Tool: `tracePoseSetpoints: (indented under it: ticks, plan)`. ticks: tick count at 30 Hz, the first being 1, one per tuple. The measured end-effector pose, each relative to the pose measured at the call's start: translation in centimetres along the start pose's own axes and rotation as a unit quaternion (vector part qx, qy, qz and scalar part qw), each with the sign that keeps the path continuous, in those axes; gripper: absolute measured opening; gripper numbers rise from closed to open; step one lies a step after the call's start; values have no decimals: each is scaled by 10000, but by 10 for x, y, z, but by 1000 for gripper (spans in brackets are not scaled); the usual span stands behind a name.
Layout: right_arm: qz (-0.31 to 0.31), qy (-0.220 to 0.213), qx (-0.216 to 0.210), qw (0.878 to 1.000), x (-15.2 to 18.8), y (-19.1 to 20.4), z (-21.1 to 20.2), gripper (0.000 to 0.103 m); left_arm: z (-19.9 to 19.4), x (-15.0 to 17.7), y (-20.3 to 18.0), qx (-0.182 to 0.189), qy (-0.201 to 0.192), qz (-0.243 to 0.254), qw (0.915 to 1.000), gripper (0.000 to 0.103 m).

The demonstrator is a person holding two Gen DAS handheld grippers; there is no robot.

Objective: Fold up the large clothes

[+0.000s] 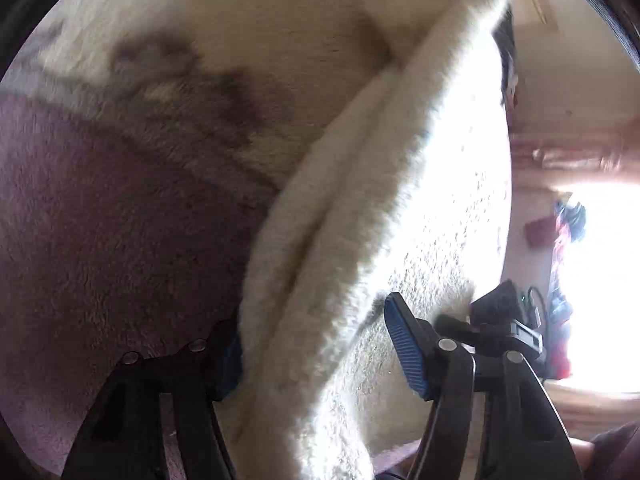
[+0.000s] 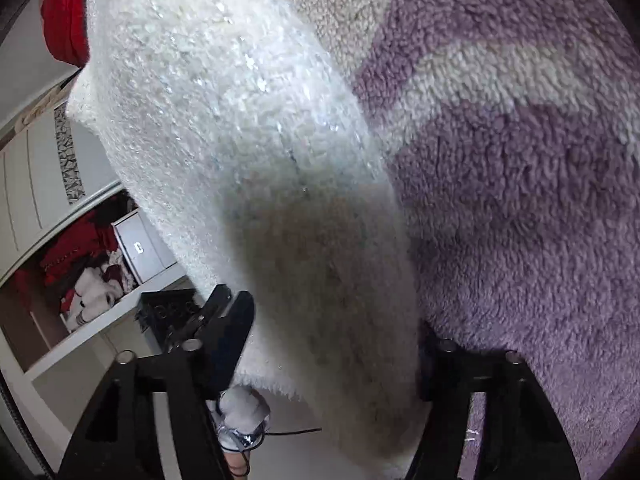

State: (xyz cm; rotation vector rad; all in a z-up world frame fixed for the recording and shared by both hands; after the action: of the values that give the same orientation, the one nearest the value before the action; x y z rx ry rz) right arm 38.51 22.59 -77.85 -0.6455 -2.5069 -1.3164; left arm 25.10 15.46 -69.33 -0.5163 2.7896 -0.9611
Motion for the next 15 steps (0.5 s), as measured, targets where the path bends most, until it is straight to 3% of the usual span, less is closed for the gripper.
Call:
tracePoseSetpoints:
  ticks: [1,2,4,7,10,13,14,15]
  plan:
    - [172,-59,-19,9998,-1,-4,3,39,-5,1,-1,-40,-73,-4,10000,21]
    - [378,-137,-101,9991,-3,-5,4,31,-12,6,2,-29,-124,-78,9999,18]
    - [396,-202,-57,9990,-1,2,-2,24,-25,11,-6,88,-294,-246,9992,15]
    - [186,-153,140,9996,26,18,-19,20,-44,33,-19,-86,-385,-12,9992,12]
    - [-62,-24,459,9989,57,15,-52,20,-43,64,-17,-132,-4,-120,9998,12]
    - [-88,467,1273,9907,79,-24,-67,26,-38,90,11,-275,500,-659,9962,18]
    - [31,547,1446,9880,78,-35,-70,36,-47,98,17,-253,510,-765,9954,21]
    - [213,587,1481,9870,74,-41,-75,38,-59,97,13,-262,476,-839,9950,21]
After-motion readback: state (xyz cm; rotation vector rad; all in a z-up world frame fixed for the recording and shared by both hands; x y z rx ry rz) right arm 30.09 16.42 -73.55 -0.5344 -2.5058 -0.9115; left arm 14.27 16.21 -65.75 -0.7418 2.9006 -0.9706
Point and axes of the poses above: each gripper's, at about its wrist camera, not at the fingertips, and z roughly the way its jaws point, y to its left, x to its underside, the point moved 8 cm from there along z, roughly the way its jaws point, and after that the axes turned 5 degrees about -y, right-handed, at the moved point
